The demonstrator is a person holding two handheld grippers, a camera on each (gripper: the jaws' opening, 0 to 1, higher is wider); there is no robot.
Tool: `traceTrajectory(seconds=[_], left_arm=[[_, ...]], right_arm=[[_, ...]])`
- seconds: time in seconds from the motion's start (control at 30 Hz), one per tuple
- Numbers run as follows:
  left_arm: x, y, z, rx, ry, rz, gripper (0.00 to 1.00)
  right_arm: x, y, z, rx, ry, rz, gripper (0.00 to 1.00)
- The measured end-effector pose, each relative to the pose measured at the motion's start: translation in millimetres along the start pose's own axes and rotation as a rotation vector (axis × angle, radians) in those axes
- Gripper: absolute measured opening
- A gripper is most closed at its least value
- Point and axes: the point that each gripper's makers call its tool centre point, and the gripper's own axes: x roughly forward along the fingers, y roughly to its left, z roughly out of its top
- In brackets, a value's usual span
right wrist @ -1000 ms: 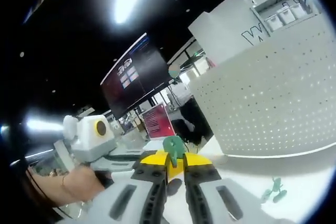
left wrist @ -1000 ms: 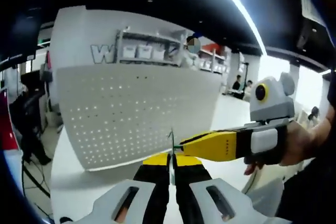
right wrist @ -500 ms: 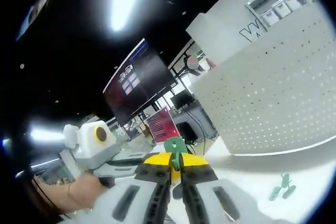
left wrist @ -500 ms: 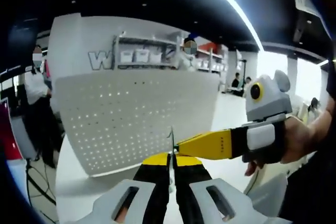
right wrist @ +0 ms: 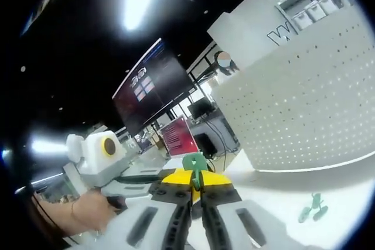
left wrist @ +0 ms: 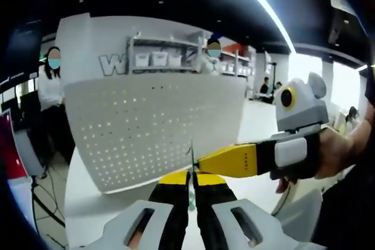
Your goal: Insert the hook assembly into the mounting plate slot until the hook locks in place.
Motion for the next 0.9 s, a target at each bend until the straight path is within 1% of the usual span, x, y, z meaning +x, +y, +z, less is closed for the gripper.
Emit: traceTrajectory(seconds=[0.07, 0.1, 0.17, 0.2, 0.3, 0.37, 0.43, 0.47, 0.5, 0.57, 0.6, 0.67, 0.8, 0.9], left_arm=[[-1, 0.9, -0.6, 0.005, 0.002, 0.011, 0.02], [-3, 1.8, 0.6, 0.038, -0.004, 0.034, 0.03], [-4, 0.8, 0.1, 0.074, -0.001, 0.048, 0.03], [-4, 0.5, -0.6, 0.072, 0.001, 0.044, 0.03], [-6, 1.3, -2.0, 0.045, 0.002, 0.025, 0.04], [-6, 0.5, -2.2, 0.042, 0.001, 0.021, 0.05], [-5, -0.2, -4.2, 0.037, 0.010, 0.014, 0.11], [-4, -0.9, -6.7, 0.018, 0.018, 0.007, 0.16], [-5, 0.1, -7.3, 0.013, 0.016, 0.014, 0.22], [-7, 3.6, -5.0, 0.008, -0.012, 0.035, 0.26], [-9, 2.8, -3.9, -0.002, -0.023, 0.029, 0.28], [-9, 2.8, -4.1, -0.011, -0.025, 0.027, 0.32], [-10, 1.8, -7.1, -0.018, -0.024, 0.021, 0.49], [-12, 0.5, -3.1, 0.000, -0.064, 0.025, 0.56]], right_arm=[[1, 1, -0.7, 0.001, 0.002, 0.005, 0.01], [1, 2, -0.4, 0.001, 0.002, 0.009, 0.01], [2, 5, -1.1, -0.029, 0.011, 0.011, 0.00], [2, 6, -1.8, -0.039, 0.015, 0.013, 0.00], [0, 5, -3.6, -0.033, 0.019, 0.016, 0.00], [0, 6, -3.3, -0.031, 0.016, 0.019, 0.00], [0, 8, -1.4, -0.042, 0.011, 0.021, 0.00], [0, 9, -0.8, -0.058, 0.012, 0.022, 0.00], [0, 11, -0.3, -0.078, 0.016, 0.027, 0.00], [0, 13, 0.0, -0.094, 0.021, 0.031, 0.00], [0, 13, 0.3, -0.098, 0.021, 0.032, 0.00], [-1, 13, 0.8, -0.106, 0.022, 0.033, 0.00], [-1, 12, 2.3, -0.128, 0.021, 0.029, 0.00], [-1, 11, 2.3, -0.136, 0.022, 0.026, 0.00]])
